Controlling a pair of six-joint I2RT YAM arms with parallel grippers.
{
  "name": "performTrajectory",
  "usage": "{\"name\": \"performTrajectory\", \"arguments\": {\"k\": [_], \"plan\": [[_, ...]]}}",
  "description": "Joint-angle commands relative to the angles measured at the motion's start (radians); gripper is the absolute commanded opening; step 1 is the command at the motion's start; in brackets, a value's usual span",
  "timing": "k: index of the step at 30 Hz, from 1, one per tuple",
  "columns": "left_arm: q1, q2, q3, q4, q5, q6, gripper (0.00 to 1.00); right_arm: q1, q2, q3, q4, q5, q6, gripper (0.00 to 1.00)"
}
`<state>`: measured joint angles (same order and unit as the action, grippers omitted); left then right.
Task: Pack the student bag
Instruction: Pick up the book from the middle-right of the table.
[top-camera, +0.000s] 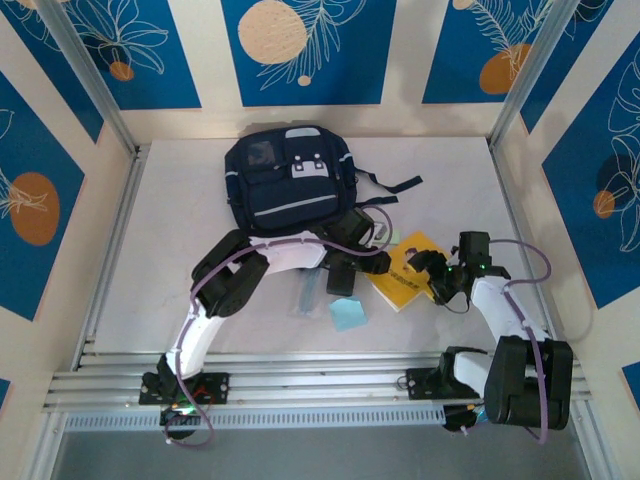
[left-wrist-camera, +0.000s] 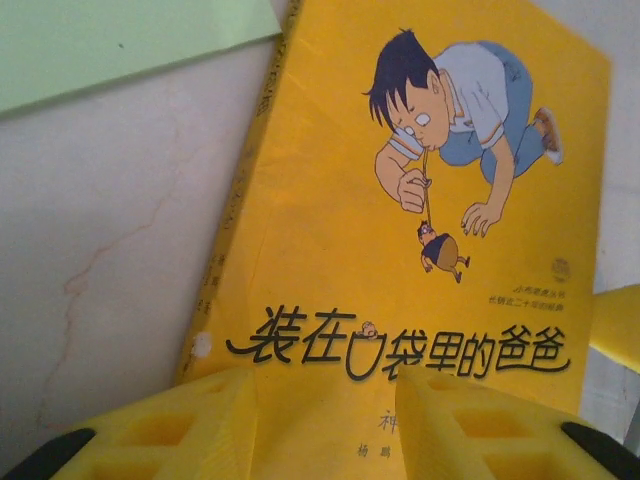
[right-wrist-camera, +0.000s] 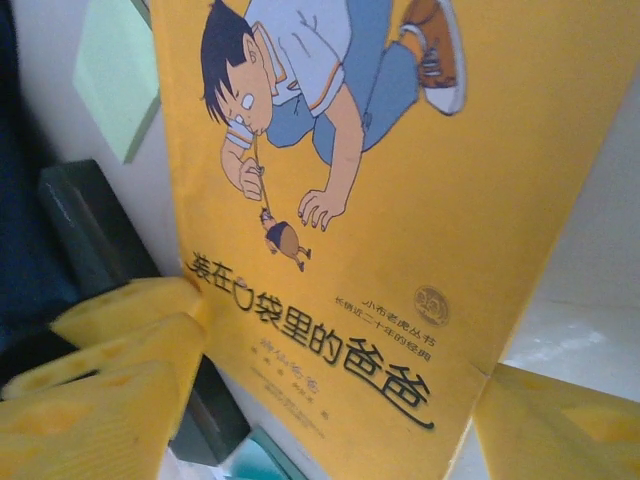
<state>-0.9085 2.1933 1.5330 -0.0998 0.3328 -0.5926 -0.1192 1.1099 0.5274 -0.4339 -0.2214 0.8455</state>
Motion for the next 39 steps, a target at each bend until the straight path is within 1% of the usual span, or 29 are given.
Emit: {"name": "performTrajectory", "arguments": {"k": [1,4,9,12,16,18,21,26,29,33,35,39], "plan": [[-0.004,0.023,0.024,-0.054,0.034,0.014,0.41,0.001,-0.016,0.002,0.076,-0.105,0.015,0.63],[-0.005,0.026,0.03,-0.061,0.037,0.015,0.41,0.001,-0.044,-0.002,0.081,-0.093,0.015,0.47],[-0.004,0.027,0.035,-0.066,0.044,0.014,0.41,0.002,-0.034,-0.021,0.121,-0.112,0.021,0.24],[-0.004,0.019,0.032,-0.063,0.051,0.008,0.41,0.001,-0.026,-0.014,0.126,-0.116,0.011,0.14],[-0.003,-0.012,0.021,-0.039,0.058,-0.012,0.41,0.0,-0.018,0.013,0.087,-0.081,-0.021,0.02],[0.0,-0.031,0.022,-0.033,0.065,-0.022,0.42,-0.004,-0.008,0.035,0.06,-0.074,-0.036,0.0],[0.017,-0.073,0.017,-0.008,0.087,-0.052,0.46,-0.013,0.001,0.074,0.005,-0.082,-0.064,0.0],[0.085,-0.2,-0.052,0.102,0.106,-0.127,0.55,-0.029,-0.04,0.177,-0.108,-0.088,-0.152,0.0],[0.13,-0.259,-0.091,0.154,0.106,-0.154,0.56,-0.031,-0.057,0.253,-0.153,-0.114,-0.195,0.0],[0.194,-0.316,-0.16,0.203,0.08,-0.18,0.57,-0.031,-0.038,0.373,-0.215,-0.167,-0.228,0.0],[0.229,-0.344,-0.216,0.261,0.078,-0.216,0.57,-0.026,-0.026,0.43,-0.232,-0.19,-0.232,0.0],[0.281,-0.38,-0.3,0.328,0.084,-0.269,0.58,0.021,-0.001,0.531,-0.24,-0.213,-0.224,0.0]]}}
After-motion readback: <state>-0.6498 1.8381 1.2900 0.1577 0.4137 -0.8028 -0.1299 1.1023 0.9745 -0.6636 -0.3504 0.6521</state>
